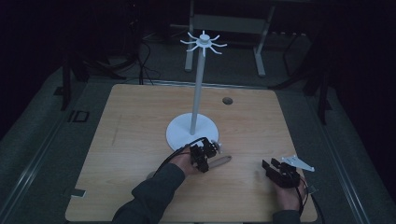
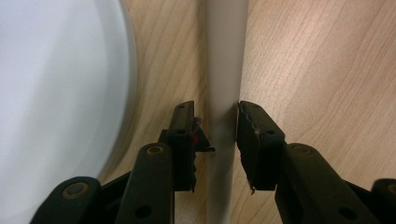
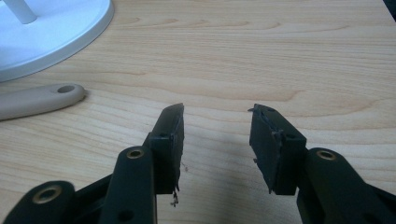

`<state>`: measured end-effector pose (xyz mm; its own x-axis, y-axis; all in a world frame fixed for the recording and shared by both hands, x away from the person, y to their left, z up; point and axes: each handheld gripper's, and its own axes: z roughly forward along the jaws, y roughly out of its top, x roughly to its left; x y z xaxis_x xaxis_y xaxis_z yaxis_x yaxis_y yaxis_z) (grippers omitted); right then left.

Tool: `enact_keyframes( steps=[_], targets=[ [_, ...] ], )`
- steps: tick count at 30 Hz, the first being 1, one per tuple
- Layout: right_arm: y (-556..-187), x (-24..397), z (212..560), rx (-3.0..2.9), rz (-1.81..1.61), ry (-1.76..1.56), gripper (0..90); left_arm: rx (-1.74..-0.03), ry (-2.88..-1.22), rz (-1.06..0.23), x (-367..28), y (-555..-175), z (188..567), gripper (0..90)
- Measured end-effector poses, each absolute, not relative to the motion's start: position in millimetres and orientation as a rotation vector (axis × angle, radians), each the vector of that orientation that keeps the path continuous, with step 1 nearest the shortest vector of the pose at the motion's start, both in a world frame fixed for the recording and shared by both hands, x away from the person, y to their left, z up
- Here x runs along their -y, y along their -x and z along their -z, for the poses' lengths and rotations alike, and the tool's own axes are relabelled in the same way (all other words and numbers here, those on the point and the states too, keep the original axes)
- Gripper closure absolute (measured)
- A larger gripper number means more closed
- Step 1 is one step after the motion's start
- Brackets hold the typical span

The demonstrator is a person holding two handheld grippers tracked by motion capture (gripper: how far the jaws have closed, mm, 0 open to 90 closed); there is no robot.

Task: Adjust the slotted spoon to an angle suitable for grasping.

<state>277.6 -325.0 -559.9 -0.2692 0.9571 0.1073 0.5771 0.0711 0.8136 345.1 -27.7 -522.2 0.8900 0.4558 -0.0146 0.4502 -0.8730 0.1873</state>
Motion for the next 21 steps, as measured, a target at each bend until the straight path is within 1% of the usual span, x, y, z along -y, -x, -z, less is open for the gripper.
enact_keyframes(
  steps=[7, 16, 21],
  targets=[
    [-278, 326, 560, -1.889, -1.084, -1.521, 54.5, -0.683, -2.889, -0.039, 31, -345, 524, 72.5],
    [-278, 325, 560, -1.891, -1.08, -1.522, 54.5, -0.678, -2.921, -0.05, 37, -345, 528, 73.1],
    [-277, 325, 560, -1.89, -1.08, -1.519, 54.5, -0.678, -2.937, -0.032, 39, -348, 531, 72.5]
  ],
)
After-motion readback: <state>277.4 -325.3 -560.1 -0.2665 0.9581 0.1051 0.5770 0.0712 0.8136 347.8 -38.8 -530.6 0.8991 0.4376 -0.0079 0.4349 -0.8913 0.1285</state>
